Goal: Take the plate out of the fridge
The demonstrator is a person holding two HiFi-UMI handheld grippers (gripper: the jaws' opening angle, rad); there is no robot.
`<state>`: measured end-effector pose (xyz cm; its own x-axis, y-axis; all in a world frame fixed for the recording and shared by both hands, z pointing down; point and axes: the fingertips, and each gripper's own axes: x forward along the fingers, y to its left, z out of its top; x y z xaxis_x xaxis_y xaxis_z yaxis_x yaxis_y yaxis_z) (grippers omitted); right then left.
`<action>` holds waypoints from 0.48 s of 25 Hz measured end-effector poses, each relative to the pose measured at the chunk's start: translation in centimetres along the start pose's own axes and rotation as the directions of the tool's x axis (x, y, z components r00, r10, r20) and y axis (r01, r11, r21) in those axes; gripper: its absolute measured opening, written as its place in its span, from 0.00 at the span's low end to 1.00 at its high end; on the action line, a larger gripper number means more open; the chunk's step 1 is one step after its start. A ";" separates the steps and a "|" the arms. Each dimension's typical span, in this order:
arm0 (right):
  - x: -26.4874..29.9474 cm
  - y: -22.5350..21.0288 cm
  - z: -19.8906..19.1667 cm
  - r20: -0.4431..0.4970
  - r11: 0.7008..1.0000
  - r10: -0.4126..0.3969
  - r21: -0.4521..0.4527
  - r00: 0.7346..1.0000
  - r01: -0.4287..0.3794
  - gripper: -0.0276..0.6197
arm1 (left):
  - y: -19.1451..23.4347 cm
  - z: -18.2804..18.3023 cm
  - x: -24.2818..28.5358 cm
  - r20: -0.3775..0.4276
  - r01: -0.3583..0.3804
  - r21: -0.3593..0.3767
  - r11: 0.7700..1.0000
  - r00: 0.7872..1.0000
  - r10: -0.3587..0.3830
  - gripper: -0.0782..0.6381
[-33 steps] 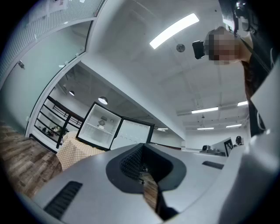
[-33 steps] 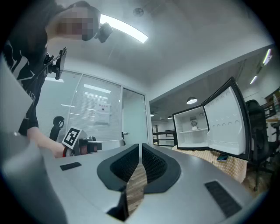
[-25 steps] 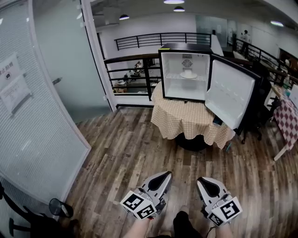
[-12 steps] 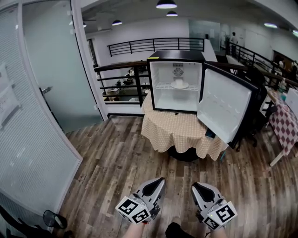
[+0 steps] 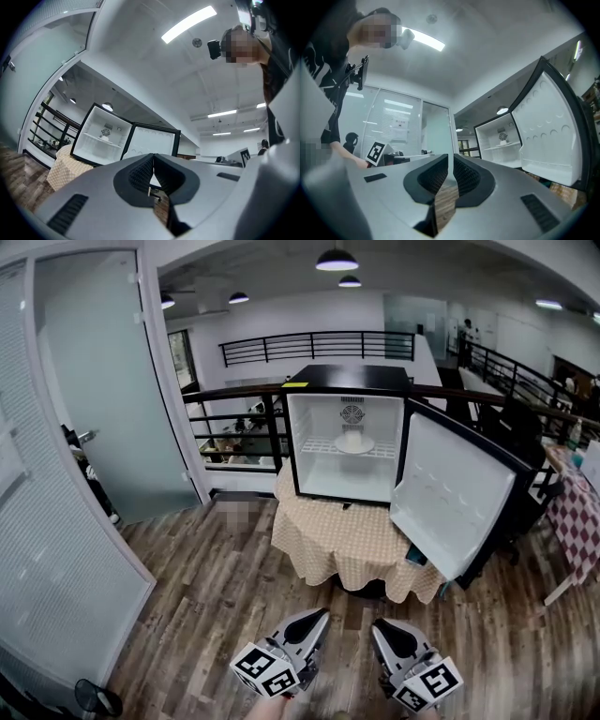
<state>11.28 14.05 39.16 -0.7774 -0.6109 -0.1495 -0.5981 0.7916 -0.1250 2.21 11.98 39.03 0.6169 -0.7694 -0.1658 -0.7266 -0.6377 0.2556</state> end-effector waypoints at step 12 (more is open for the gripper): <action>4.6 -5.0 -1.5 -0.031 0.999 -0.019 0.047 0.999 0.021 0.12 | 4.1 -1.3 4.5 -0.022 -0.011 -0.010 1.000 1.000 0.010 0.12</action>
<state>10.43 7.32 40.60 -0.7714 -0.6255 -0.1168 -0.6043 0.7776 -0.1737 2.44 5.93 40.56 0.6157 -0.7750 -0.1424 -0.7301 -0.6290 0.2670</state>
